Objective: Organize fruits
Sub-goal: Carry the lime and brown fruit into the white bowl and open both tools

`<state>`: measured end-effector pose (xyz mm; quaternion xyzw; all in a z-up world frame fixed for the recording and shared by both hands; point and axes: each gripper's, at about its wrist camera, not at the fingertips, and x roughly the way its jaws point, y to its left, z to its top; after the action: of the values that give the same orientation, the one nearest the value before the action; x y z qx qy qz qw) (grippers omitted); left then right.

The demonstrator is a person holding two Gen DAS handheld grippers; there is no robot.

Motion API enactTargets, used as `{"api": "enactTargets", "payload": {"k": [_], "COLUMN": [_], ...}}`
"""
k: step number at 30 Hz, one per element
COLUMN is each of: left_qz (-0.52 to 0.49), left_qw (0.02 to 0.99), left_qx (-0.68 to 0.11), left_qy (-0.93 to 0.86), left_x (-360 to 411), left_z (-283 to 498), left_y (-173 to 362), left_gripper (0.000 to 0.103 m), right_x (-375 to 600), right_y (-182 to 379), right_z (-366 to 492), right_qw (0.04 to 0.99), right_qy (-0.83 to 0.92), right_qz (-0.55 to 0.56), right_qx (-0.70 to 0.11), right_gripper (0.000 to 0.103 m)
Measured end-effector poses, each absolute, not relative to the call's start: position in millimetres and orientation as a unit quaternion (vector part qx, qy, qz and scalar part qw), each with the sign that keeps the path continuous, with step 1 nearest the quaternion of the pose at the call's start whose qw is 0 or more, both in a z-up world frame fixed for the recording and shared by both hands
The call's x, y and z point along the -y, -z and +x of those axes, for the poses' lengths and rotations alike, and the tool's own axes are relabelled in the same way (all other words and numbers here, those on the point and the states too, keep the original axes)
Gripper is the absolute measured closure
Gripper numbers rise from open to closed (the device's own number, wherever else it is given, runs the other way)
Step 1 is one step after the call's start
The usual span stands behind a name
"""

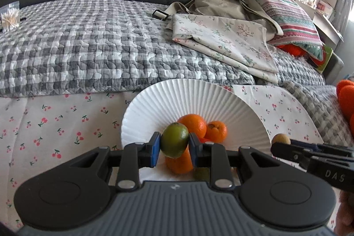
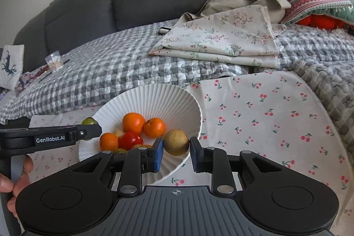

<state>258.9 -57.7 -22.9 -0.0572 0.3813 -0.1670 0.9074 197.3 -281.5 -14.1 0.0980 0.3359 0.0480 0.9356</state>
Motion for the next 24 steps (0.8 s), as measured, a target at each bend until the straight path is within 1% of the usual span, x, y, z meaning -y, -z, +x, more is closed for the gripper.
{"api": "enactTargets", "payload": {"k": [6,14,17,19,24], "left_qz": [-0.087,-0.095,-0.093,-0.095,-0.096], "left_qw": [0.900,0.896,0.895,0.894,0.897], "left_qx": [-0.389,-0.392,-0.392,-0.394,-0.385], "left_qy": [0.177,0.183,0.188,0.190,0.194], "left_x": [59.4,64.0,65.4,65.7,65.3], "left_z": [276.4,283.7,282.1,280.5,272.3], "left_y": [33.4,46.7,46.1,45.1,33.9], "left_gripper": [0.078,0.078,0.073,0.064,0.054], "right_x": [273.4,275.6,276.5,278.0,284.8], "right_y": [23.4,37.4,38.0,36.7,25.2], "right_z": [216.9,232.1,232.4,231.2,224.1], "right_qw": [0.934,0.926,0.924,0.925,0.926], "right_qy": [-0.056,-0.064,-0.067,-0.065,-0.066], "right_qz": [0.100,0.126,0.139,0.146,0.173], "right_qx": [-0.339,-0.350,-0.350,-0.345,-0.328], "right_gripper": [0.079,0.078,0.076,0.074,0.074]}}
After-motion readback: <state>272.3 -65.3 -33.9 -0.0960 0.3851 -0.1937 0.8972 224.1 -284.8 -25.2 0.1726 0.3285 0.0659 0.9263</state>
